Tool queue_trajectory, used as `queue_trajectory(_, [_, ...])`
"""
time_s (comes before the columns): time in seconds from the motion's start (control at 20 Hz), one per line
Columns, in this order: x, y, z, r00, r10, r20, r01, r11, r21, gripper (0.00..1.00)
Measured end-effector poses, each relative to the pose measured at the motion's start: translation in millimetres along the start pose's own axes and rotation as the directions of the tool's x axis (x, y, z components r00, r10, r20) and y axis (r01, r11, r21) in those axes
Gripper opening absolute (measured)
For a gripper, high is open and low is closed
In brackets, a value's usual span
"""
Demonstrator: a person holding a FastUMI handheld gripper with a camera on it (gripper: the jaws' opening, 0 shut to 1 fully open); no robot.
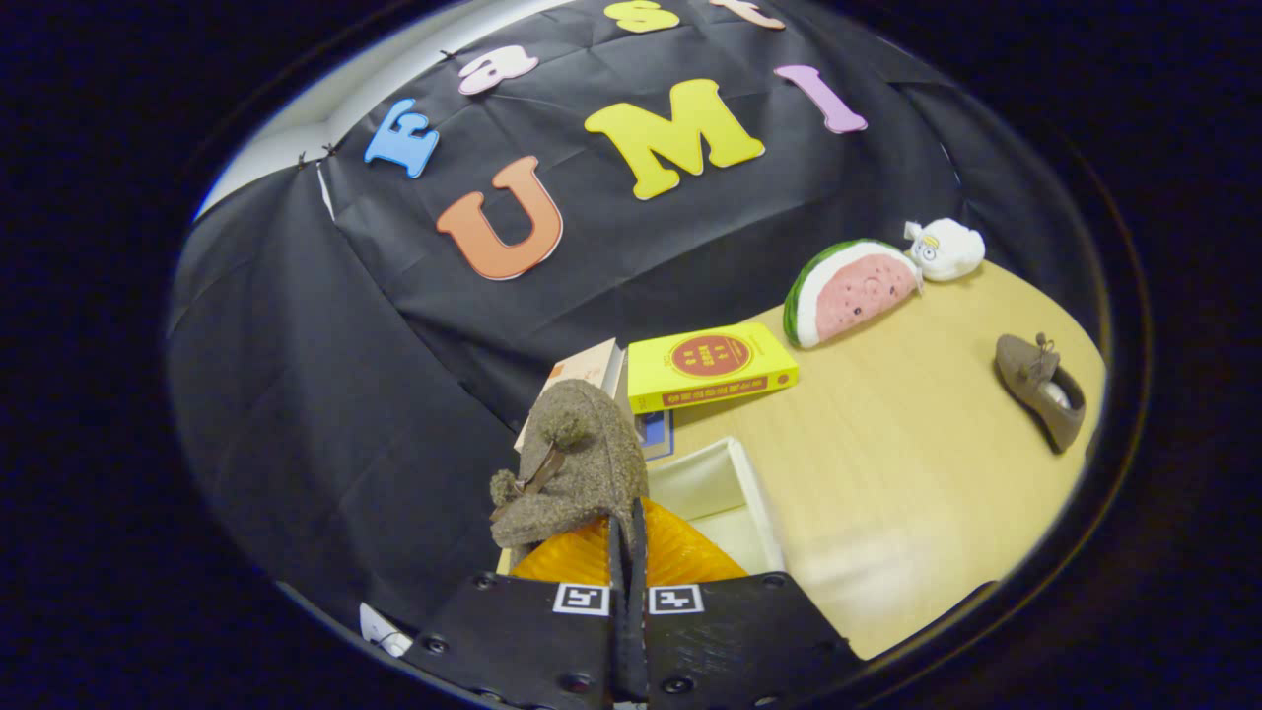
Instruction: Open the storage box then place both shoes into the box .Put the left shoe in first, then the right shoe, with the right side of both shoes facing outward in a uniform manner.
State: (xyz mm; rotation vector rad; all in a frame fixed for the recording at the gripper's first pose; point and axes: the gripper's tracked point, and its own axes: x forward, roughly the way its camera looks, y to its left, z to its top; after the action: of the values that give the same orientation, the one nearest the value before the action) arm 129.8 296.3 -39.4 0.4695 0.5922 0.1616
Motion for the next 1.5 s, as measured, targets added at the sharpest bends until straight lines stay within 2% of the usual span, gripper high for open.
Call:
queue_trajectory(0.4, [31,-8,-63,0.996,-0.08,-0.051,0.081,0.996,0.029,0.0])
queue_trajectory(0.55, [43,-16,-86,0.988,-0.111,-0.108,0.116,0.992,0.043,0.0])
queue_trajectory(0.65, [50,-10,-101,0.985,-0.075,-0.157,0.086,0.994,0.065,0.0])
queue_trajectory(0.85, [60,-12,-112,0.978,-0.066,-0.199,0.082,0.994,0.072,0.04])
queue_trajectory(0.95, [60,-9,-121,0.97,-0.045,-0.239,0.064,0.995,0.071,0.15])
queue_trajectory(1.0, [60,-2,-123,0.968,-0.01,-0.251,0.031,0.996,0.08,0.23])
queue_trajectory(1.1, [53,1,-125,0.97,0.005,-0.242,0.008,0.999,0.05,0.42])
queue_trajectory(1.25, [44,7,-117,0.978,0.033,-0.207,-0.036,0.999,-0.011,0.56])
queue_trajectory(1.35, [33,8,-106,0.986,0.043,-0.164,-0.059,0.994,-0.097,0.65])
queue_trajectory(1.4, [26,6,-101,0.989,0.048,-0.14,-0.068,0.987,-0.143,0.73])
queue_trajectory(1.45, [19,4,-92,0.992,0.062,-0.11,-0.081,0.98,-0.18,0.75])
queue_trajectory(1.5, [12,0,-82,0.995,0.066,-0.073,-0.081,0.973,-0.216,0.81])
